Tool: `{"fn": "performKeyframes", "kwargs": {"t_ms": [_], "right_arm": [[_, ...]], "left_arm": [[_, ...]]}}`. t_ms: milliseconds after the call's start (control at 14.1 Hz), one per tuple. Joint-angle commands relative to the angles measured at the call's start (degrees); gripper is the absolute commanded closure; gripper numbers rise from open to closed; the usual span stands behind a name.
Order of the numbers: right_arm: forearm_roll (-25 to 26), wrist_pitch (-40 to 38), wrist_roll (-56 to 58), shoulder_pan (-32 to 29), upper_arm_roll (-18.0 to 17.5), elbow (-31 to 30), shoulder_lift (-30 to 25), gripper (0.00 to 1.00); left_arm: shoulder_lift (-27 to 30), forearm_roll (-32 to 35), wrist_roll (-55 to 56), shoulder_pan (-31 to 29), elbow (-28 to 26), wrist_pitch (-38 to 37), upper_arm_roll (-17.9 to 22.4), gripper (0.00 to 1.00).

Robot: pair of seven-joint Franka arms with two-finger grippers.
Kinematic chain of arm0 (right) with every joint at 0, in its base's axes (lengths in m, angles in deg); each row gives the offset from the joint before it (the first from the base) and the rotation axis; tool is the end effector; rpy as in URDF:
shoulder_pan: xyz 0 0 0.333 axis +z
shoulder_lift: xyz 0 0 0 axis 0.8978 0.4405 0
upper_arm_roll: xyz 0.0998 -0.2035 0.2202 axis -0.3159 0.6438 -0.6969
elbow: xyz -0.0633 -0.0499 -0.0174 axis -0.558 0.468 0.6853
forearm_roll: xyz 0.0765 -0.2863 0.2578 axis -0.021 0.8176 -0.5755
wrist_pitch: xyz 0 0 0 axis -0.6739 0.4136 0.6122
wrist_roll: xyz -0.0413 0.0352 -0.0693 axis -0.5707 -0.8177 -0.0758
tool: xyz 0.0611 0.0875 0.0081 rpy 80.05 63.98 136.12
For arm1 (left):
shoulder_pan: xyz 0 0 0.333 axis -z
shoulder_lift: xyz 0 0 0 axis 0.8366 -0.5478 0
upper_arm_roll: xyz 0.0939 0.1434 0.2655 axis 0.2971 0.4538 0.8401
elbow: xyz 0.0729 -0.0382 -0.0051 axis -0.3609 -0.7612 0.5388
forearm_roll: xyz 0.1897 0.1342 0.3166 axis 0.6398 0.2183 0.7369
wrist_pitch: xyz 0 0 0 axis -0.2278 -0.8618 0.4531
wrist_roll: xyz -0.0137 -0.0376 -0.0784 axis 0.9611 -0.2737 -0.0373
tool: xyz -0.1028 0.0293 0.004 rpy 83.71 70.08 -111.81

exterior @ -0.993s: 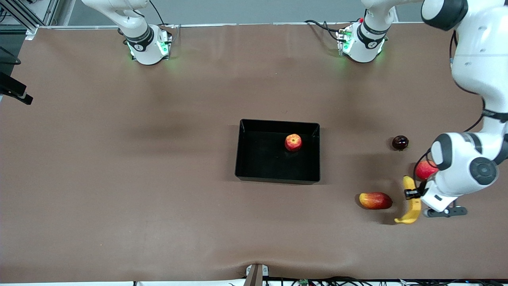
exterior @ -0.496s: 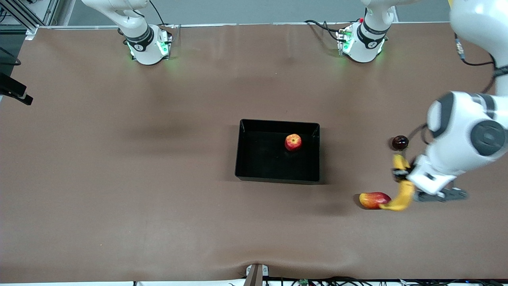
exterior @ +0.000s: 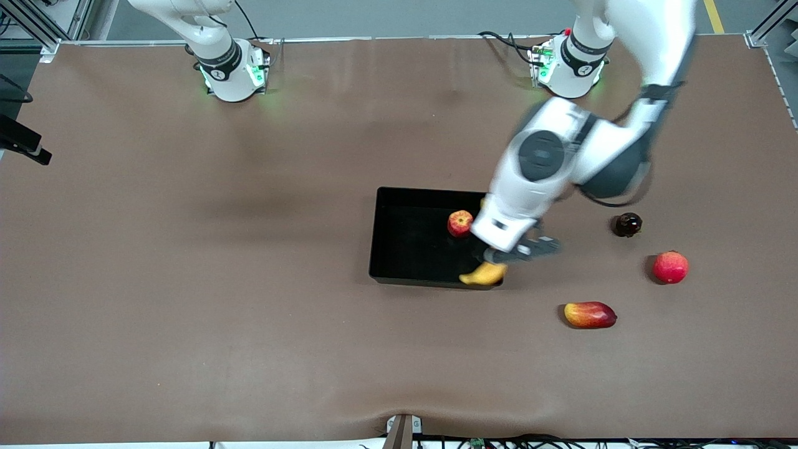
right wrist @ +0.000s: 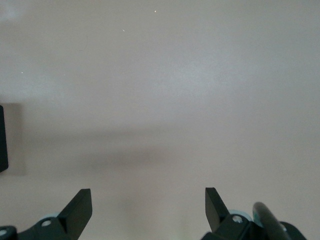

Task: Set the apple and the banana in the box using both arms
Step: 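Carry the banana over the box and open the left gripper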

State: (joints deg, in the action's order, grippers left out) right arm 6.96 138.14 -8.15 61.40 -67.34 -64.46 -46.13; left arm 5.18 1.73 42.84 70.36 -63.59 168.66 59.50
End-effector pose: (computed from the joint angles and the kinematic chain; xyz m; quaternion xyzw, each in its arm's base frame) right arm 0.5410 -0.0731 0.6590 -0.9993 0.0333 -0.0088 0.0125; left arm 0.5697 -0.3675 0.3876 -0.9959 -0.0869 0.0146 0.0221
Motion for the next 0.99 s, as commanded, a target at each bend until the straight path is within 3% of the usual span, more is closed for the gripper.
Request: {"fn": "performKeyframes", "kwargs": {"t_ms": [0,284,780,851,922], "right_arm": [[0.2,-0.9,-0.4,-0.9,-0.6,1.1,0.4,0.0],[0.2,-0.8,-0.4,-1.1,-0.6,1.1,0.4,0.0],[0.2,-0.8,0.2,-1.2,-0.4,1.1,2.5,0.0],[0.3,-0.8,0.2,-1.1,-0.4,1.1,2.5,0.0],[0.3,-0.8,0.2,-1.1,-0.4,1.1,2.5,0.0]], "left_arm": [[-3.9,1.2,7.4,5.2,0.5,4.4,0.6,1.0],[-9.6,1.7,11.1,10.0,2.0,9.4,0.8,1.0],[-17.0,4.7,11.1,11.6,3.9,13.5,1.7,1.0],[-17.2,4.7,11.0,11.6,3.9,13.6,1.7,0.94],[-16.8,4.7,10.7,11.4,3.9,13.5,1.7,0.77]]}}
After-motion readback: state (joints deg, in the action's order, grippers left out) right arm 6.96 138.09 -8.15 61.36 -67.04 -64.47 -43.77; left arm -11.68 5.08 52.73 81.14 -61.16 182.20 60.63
